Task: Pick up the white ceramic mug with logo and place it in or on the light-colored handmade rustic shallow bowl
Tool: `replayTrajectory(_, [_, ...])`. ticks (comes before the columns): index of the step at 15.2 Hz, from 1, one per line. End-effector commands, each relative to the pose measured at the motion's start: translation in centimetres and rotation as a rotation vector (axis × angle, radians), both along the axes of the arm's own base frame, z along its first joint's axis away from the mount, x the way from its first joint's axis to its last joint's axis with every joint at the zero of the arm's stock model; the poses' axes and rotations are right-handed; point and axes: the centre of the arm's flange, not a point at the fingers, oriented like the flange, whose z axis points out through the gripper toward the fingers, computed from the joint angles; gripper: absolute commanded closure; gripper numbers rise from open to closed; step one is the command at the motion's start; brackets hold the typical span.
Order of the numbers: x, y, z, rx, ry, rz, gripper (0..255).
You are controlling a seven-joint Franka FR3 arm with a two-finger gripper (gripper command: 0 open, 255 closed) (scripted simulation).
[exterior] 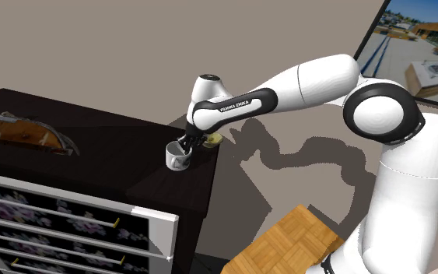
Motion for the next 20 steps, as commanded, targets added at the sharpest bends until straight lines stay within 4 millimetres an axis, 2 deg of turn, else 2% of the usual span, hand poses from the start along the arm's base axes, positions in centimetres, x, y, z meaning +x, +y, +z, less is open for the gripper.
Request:
replayTrajectory(1, [0.0, 0.0, 0.0, 0.000, 0.000, 0.000, 255])
replayTrajectory(4, [0.0, 0.0, 0.0, 0.000, 0.000, 0.000, 255])
replayTrajectory(20, [0.0, 0.0, 8.4, 0.000, 0.000, 0.000, 255])
